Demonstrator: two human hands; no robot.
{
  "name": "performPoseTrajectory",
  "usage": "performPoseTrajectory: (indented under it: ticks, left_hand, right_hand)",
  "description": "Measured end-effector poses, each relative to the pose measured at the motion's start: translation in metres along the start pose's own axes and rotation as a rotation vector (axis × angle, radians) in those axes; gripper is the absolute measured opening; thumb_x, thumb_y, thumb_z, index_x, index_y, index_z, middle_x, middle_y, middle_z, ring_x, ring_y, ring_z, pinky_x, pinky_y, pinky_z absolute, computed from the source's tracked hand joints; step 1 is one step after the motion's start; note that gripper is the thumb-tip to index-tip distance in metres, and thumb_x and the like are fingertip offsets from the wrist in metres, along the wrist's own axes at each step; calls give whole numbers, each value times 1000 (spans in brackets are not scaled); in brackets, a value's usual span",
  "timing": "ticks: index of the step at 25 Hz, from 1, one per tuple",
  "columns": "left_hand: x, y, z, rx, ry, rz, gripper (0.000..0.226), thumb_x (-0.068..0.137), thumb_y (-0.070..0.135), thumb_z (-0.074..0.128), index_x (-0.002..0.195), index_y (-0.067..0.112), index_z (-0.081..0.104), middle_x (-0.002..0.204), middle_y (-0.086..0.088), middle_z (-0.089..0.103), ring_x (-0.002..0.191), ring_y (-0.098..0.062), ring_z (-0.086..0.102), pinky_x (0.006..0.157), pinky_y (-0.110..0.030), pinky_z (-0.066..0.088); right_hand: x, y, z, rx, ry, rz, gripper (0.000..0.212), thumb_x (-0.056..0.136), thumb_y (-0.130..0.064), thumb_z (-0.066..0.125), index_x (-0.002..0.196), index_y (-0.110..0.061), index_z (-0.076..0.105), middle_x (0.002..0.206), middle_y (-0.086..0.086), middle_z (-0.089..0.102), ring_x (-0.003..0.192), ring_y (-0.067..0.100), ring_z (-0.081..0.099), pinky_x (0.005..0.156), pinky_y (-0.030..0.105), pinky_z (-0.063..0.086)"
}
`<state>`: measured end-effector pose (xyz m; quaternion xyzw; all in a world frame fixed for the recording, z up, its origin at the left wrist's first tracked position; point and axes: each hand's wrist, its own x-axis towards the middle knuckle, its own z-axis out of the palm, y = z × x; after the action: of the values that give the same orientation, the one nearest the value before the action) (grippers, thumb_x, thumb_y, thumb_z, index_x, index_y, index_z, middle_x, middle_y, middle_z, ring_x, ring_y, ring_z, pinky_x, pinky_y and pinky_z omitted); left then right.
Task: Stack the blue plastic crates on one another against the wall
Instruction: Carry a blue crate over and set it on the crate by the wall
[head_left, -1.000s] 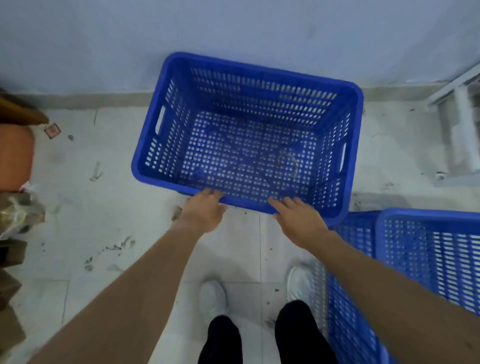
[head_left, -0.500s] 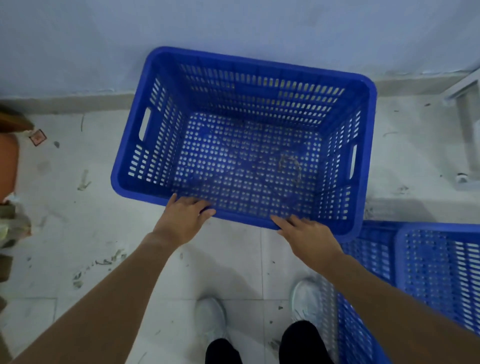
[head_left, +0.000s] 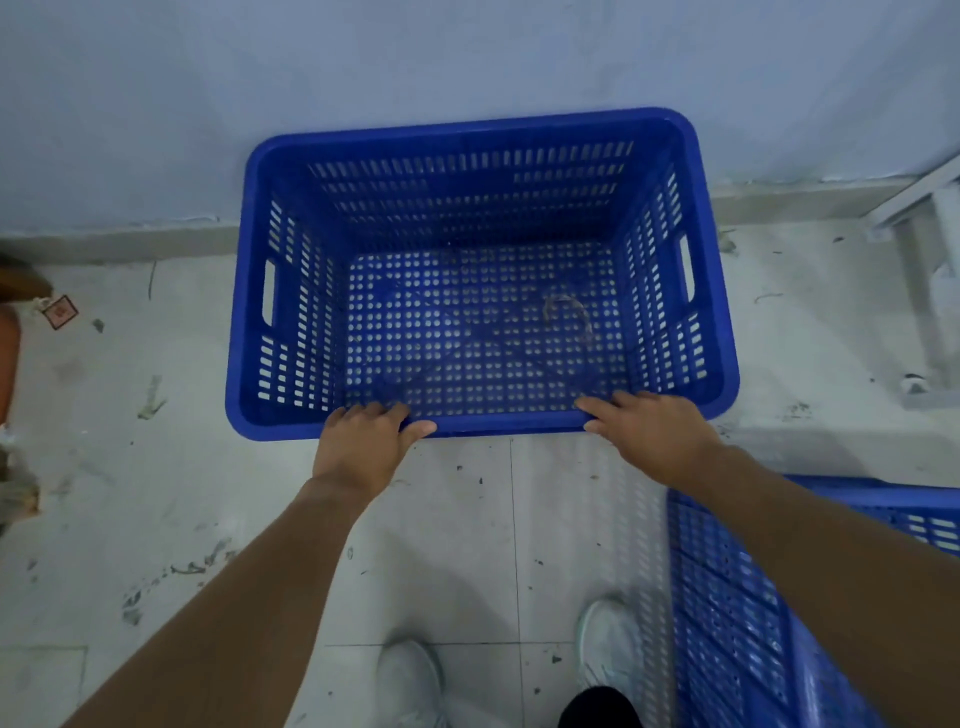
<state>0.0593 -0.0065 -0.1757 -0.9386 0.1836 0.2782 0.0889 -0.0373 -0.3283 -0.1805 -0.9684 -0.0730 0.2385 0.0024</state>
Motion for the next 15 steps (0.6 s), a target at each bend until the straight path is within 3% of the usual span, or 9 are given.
performPoseTrajectory:
  ticks: [4, 8, 11, 15]
  left_hand:
    - [5, -5, 1, -87, -99, -93, 73, 88, 75, 22, 136, 26, 47, 127, -4, 63, 121, -27, 56, 103, -44, 43]
    - [0, 2, -34, -92, -145, -57, 72, 92, 70, 32, 147, 24, 39, 144, -7, 50, 131, -30, 48, 106, -47, 43]
    - [-28, -1, -88, -161, -124, 82, 70, 93, 68, 35, 153, 30, 33, 164, 1, 23, 146, -26, 31, 116, -48, 33]
    - [-78, -1, -167, -246, -117, 144, 69, 95, 63, 38, 154, 28, 31, 165, -2, 23, 148, -27, 29, 117, -46, 30]
  right_hand:
    - [1, -5, 0, -7, -66, 67, 45, 104, -46, 32, 147, -32, 32, 133, 0, 57, 117, 25, 58, 95, 41, 49]
    - [-8, -14, -16, 312, -193, 338, 48, 103, -46, 33, 145, -25, 42, 143, 6, 49, 130, 27, 46, 110, 43, 36]
    - [-31, -24, -61, 447, -206, 334, 44, 103, -40, 36, 141, -19, 47, 141, 8, 47, 129, 29, 43, 106, 44, 38]
    - [-79, -34, -132, 506, -148, 339, 30, 101, -25, 42, 118, -8, 60, 121, 13, 57, 114, 32, 54, 91, 38, 44]
